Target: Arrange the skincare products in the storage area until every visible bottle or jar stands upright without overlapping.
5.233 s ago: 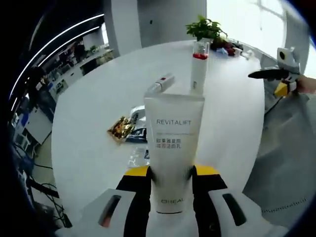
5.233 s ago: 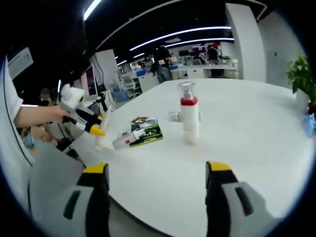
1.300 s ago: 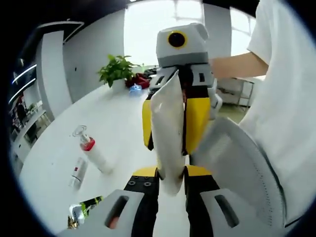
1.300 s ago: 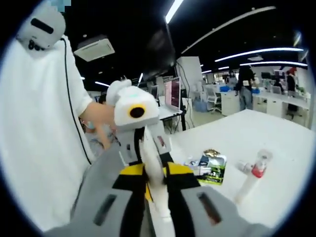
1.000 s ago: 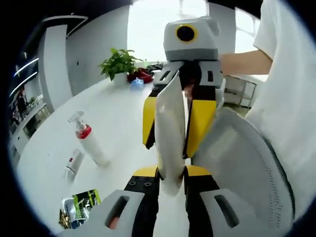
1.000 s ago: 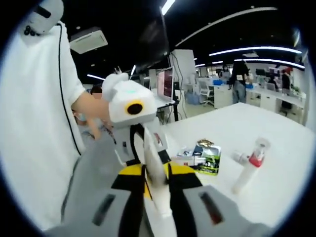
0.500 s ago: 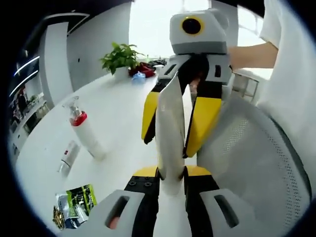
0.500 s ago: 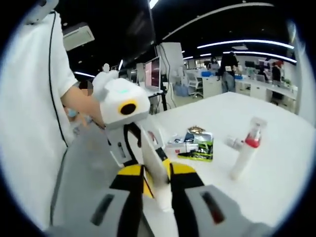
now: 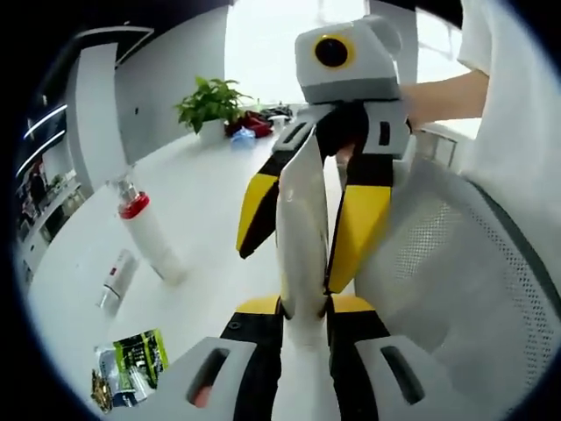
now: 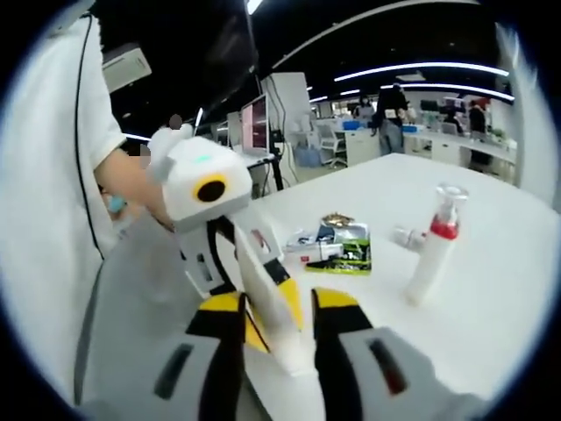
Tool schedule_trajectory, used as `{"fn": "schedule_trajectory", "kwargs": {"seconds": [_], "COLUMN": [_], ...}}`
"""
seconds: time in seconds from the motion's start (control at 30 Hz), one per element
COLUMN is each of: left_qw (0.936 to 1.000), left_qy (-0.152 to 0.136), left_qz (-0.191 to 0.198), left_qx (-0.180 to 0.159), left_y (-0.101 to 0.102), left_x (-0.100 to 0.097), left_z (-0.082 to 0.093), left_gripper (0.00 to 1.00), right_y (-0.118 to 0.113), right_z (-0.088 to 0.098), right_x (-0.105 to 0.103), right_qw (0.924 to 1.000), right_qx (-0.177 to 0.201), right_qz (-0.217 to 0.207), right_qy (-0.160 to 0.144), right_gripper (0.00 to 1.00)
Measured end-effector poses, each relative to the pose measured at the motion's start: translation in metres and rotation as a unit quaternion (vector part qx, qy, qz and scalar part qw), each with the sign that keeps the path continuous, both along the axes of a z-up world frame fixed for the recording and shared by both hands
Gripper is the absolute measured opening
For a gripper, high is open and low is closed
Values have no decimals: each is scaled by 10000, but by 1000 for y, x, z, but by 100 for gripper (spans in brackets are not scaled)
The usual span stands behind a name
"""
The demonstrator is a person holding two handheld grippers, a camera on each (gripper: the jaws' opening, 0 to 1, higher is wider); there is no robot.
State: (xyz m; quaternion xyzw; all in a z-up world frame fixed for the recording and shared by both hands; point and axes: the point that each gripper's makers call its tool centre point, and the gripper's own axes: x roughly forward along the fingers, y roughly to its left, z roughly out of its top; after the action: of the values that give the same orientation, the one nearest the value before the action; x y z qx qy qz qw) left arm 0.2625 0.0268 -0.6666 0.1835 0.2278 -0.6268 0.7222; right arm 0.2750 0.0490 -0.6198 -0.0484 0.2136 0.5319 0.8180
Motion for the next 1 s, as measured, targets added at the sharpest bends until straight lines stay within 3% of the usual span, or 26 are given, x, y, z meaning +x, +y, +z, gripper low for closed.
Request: {"fn": "schedule_trajectory", "kwargs": {"seconds": [0.27,0.63,1.0], "left_qw": [10000,9999,10000], "left_qy": [31,7,-32], "left_qz": [-22,-118,-61], "left_qx": [8,58,26], "left_y": [1,2,4], "left_x": [9,39,87], "left_z": [0,0,1], "left_gripper": [15,15,15], "right_y": [-8,-26,-42], "right_z": [4,-12,-22], "right_x": [9,15,12], "right_qw": [9982,9937,9883], "right_qx": [358,367,339], "right_qz": [-475,-1017,-1409], "right_qy": [119,290,483], "right_gripper": [47,70,75]}}
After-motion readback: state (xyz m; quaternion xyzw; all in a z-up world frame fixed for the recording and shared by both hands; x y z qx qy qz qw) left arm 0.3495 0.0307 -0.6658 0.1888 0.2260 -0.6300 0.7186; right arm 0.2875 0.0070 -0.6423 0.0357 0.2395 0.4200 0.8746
